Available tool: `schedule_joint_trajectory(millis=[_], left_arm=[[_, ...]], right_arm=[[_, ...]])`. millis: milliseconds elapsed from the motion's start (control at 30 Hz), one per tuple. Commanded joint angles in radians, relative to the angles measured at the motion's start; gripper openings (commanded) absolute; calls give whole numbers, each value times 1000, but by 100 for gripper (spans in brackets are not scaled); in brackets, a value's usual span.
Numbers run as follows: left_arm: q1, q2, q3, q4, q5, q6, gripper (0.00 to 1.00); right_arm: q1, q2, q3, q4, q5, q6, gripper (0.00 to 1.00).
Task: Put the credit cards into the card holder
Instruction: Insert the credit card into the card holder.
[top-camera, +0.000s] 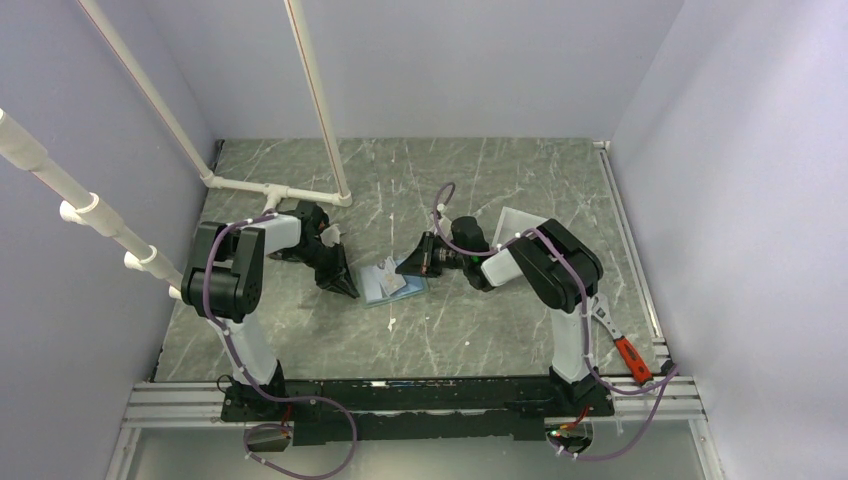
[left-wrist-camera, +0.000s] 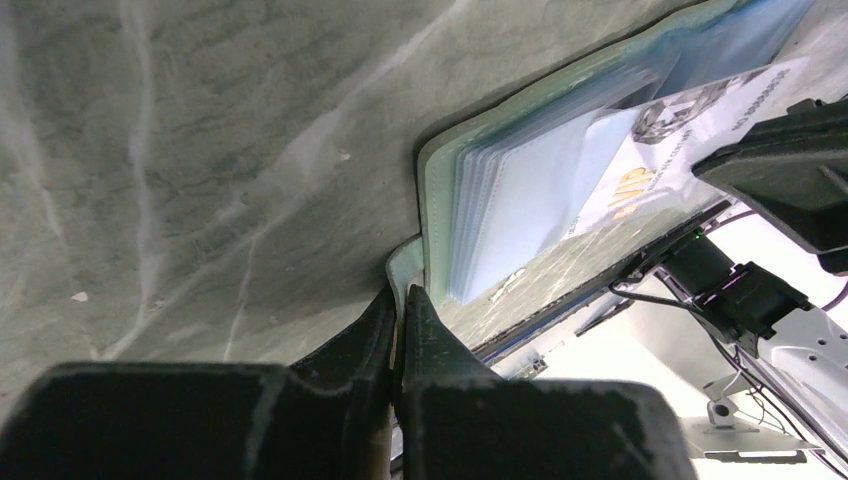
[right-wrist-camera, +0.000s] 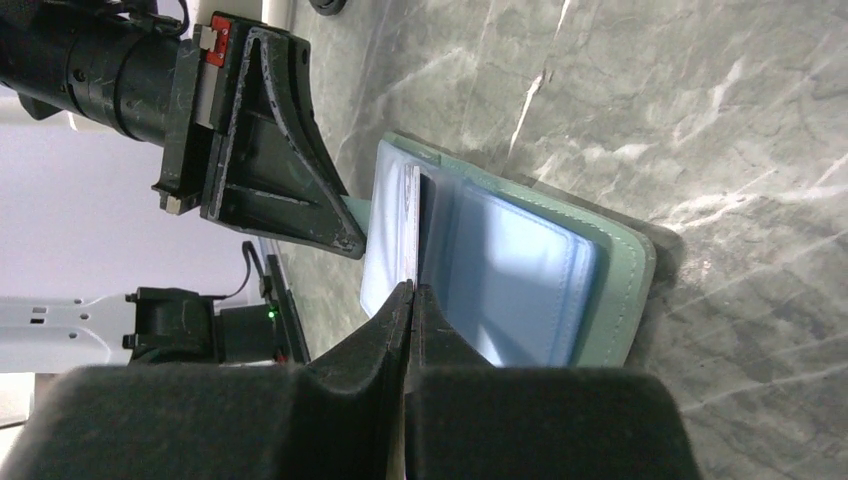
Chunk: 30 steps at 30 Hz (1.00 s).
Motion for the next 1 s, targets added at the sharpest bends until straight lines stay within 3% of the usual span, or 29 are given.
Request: schedule_joint_trajectory(millis=[0, 533, 633, 867, 967], left_arm=[[-14, 23, -6, 14, -5, 3, 3], [-17, 20, -7, 20, 15, 0, 0], [-17, 16, -5, 19, 11, 2, 0], [-18, 15, 0, 14, 5, 9, 0], [-17, 17, 3, 14, 11, 10, 0]], right_arm=[[0, 21, 13, 68, 32, -5, 0], [77, 16, -89, 186, 163, 60, 0], [87, 14, -55, 89, 161, 8, 2], [92, -88, -38, -217, 220, -156, 22], [97, -101, -36, -262, 198, -190, 24]])
